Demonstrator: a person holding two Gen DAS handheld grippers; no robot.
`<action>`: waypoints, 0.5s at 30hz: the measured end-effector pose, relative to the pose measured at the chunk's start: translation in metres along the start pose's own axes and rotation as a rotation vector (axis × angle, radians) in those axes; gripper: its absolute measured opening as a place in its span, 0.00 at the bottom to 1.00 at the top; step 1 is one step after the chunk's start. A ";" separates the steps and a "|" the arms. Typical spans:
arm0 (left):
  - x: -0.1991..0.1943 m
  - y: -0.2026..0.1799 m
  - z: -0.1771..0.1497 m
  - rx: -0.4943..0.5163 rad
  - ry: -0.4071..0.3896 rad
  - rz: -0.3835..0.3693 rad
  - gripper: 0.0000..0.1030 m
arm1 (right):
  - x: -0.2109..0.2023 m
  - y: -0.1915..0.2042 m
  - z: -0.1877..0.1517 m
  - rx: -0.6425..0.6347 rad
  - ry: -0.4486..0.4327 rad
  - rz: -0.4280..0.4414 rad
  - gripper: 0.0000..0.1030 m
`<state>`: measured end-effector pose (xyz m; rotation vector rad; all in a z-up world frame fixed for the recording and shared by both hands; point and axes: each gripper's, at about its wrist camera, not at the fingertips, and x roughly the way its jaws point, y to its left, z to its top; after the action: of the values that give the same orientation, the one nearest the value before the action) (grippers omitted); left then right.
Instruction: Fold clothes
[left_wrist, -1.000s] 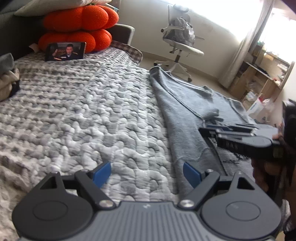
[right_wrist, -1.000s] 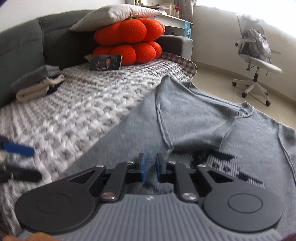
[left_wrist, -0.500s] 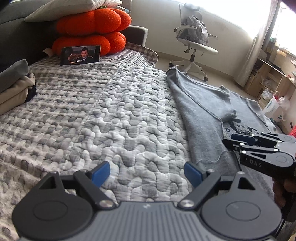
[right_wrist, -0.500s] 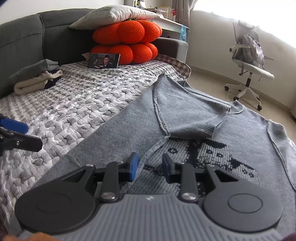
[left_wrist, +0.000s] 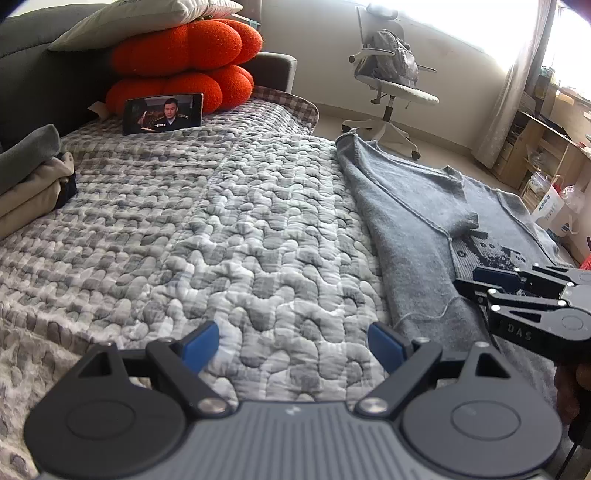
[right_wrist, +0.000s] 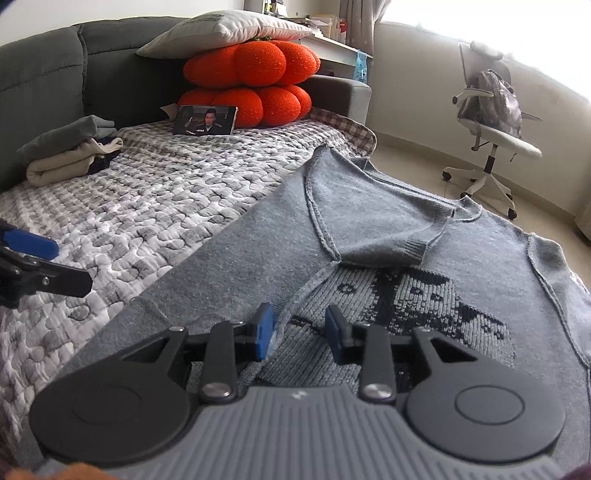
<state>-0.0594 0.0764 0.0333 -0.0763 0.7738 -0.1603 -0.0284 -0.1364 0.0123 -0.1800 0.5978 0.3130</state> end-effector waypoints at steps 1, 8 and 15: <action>0.000 0.000 0.000 0.001 0.000 0.000 0.86 | 0.000 0.001 0.000 -0.002 -0.002 -0.005 0.36; -0.001 -0.004 -0.001 0.013 0.002 -0.001 0.86 | -0.001 0.001 -0.002 -0.013 -0.003 -0.022 0.37; -0.003 -0.006 -0.002 0.016 0.002 -0.003 0.86 | -0.005 0.006 -0.003 -0.027 -0.005 -0.040 0.38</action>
<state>-0.0633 0.0713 0.0343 -0.0624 0.7741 -0.1698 -0.0362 -0.1331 0.0122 -0.2163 0.5843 0.2832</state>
